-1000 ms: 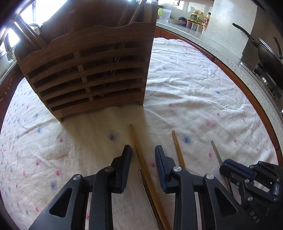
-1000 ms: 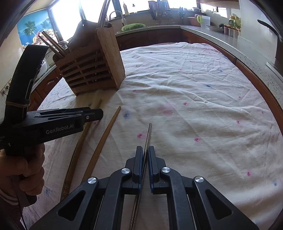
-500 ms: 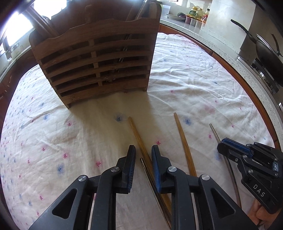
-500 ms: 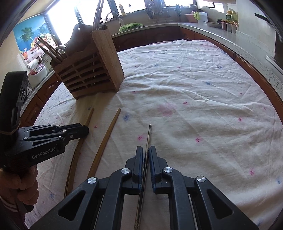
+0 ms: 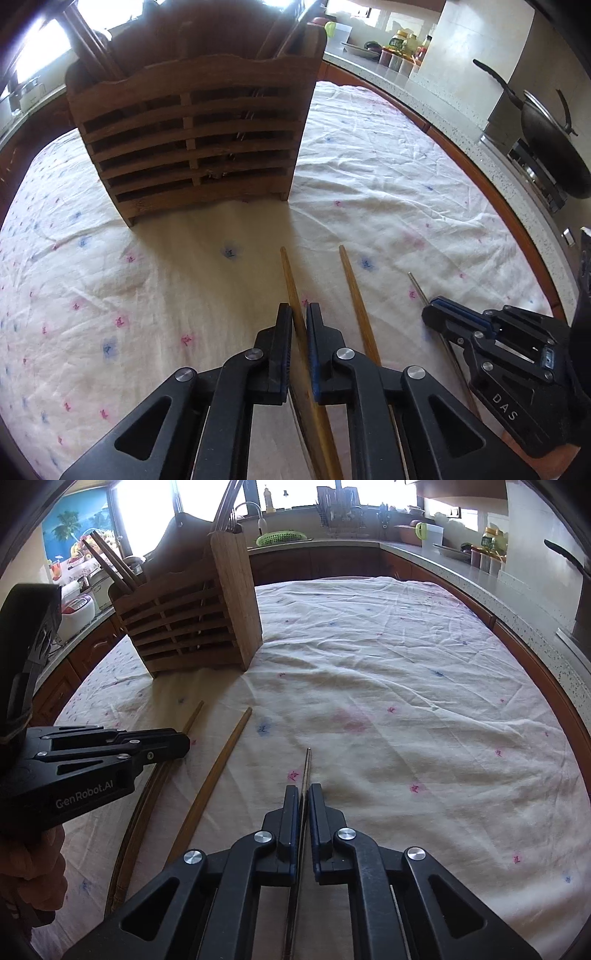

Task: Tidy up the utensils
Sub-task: 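Lift both held chopsticks and lower them into the wooden holder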

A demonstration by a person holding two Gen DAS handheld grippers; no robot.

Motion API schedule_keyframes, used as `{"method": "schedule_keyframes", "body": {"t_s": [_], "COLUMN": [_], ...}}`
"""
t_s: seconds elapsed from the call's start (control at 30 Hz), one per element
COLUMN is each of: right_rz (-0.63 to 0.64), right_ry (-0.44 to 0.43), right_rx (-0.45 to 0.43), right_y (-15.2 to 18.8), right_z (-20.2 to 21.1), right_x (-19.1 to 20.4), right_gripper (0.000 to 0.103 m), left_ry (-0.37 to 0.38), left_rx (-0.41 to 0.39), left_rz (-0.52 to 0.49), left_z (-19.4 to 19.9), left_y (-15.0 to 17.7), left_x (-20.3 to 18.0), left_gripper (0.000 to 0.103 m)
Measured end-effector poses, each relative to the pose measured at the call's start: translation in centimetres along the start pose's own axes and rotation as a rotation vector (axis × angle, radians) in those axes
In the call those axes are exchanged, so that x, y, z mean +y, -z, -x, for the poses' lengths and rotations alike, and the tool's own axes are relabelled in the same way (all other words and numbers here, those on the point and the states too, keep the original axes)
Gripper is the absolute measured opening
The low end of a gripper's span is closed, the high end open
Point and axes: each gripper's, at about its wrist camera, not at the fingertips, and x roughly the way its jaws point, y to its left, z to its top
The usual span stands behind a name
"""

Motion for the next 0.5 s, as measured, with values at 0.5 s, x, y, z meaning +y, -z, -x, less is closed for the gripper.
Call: {"method": "schedule_keyframes", "body": {"t_s": [0.5], "right_rz": [-0.087], "right_ry": [-0.173], "right_rx": [-0.205], "right_y": [-2.1], "right_z": [10.4], "right_x": [0.0], "right_gripper": [0.005], "left_ry": [0.122], "left_rx": [-0.302], "left_rz": [0.119], "left_z": [17.7], "left_y": [4.9], "left_x": [5.6], "left_gripper": [0.005]}}
